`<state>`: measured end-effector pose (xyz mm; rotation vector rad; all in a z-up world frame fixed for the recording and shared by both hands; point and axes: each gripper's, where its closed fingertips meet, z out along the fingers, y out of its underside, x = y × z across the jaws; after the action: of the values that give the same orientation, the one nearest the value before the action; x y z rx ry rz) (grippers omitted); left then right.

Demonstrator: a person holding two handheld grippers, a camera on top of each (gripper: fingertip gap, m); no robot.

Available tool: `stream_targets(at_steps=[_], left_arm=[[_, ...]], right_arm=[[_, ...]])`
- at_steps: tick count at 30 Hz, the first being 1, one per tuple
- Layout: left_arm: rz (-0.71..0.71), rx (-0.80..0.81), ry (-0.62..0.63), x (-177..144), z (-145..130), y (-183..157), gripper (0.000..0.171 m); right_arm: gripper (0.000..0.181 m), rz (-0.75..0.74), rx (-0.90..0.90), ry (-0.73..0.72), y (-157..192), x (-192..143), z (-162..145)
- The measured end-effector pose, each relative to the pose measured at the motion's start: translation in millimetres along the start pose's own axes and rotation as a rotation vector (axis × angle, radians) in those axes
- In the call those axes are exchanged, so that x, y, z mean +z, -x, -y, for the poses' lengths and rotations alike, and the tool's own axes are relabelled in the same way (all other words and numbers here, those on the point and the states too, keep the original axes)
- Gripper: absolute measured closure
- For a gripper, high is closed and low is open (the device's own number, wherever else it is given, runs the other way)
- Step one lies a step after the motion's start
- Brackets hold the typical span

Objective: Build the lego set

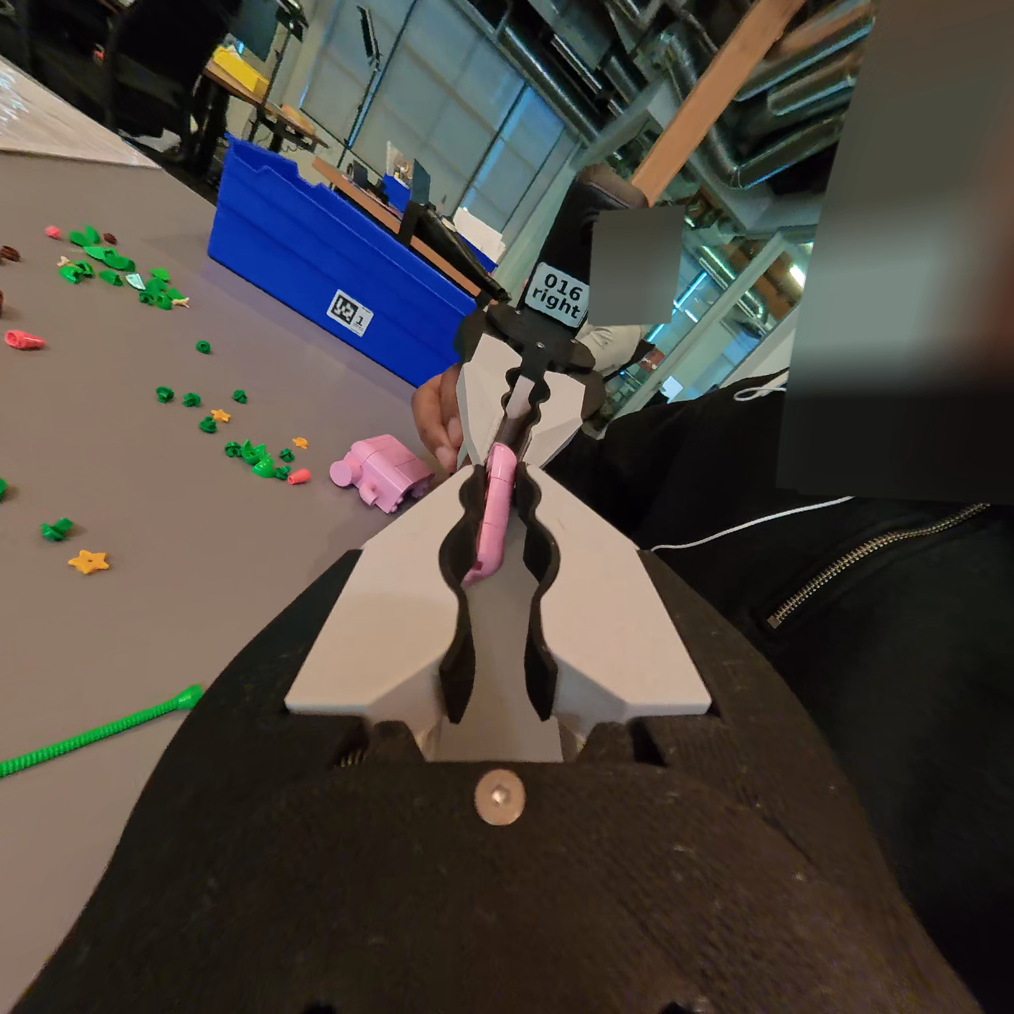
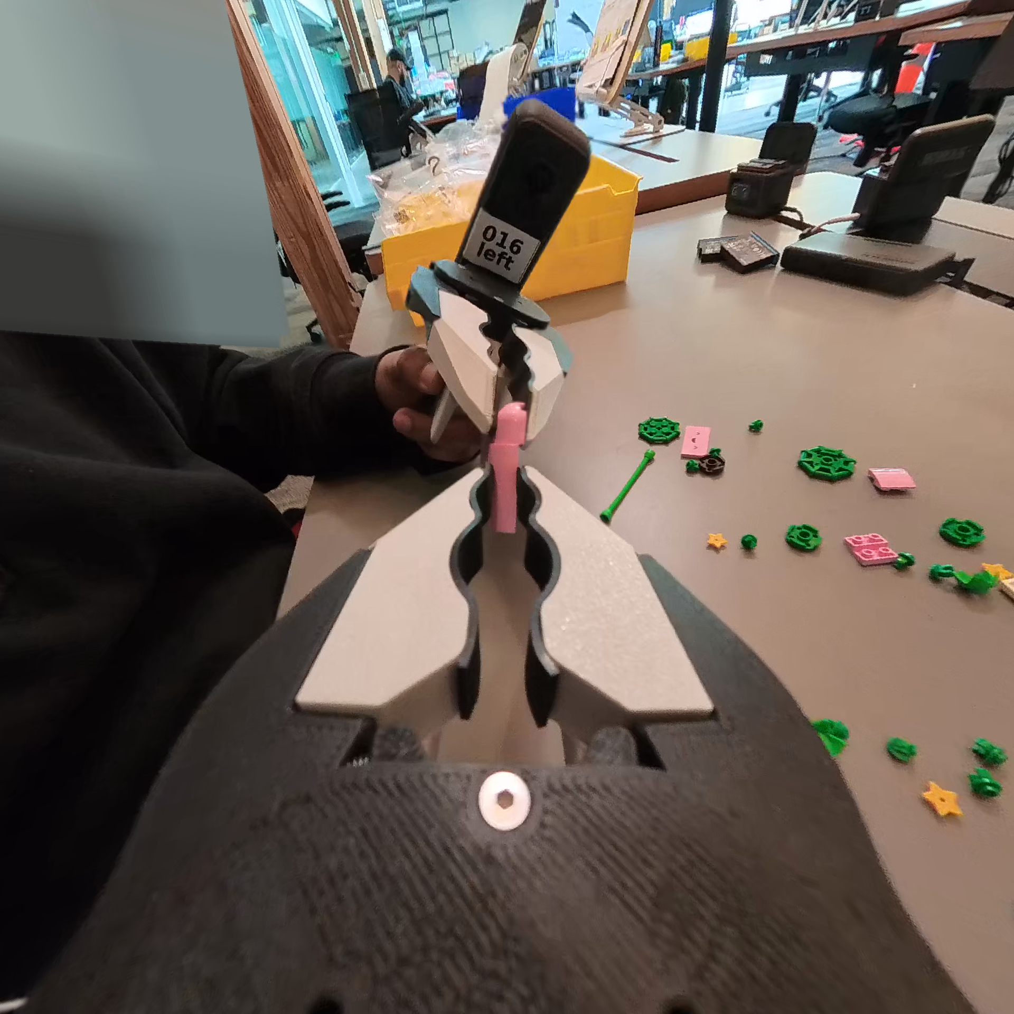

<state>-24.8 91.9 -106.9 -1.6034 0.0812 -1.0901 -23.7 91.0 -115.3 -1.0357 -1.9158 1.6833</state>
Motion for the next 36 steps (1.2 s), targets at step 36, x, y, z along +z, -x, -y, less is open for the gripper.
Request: stream_targets(at_steps=[36], left_arm=[[0.107,0.068,-0.063,0,9,8,0.167]], right_arm=[[0.163,0.045,0.143,-0.035,-1,2,-1]])
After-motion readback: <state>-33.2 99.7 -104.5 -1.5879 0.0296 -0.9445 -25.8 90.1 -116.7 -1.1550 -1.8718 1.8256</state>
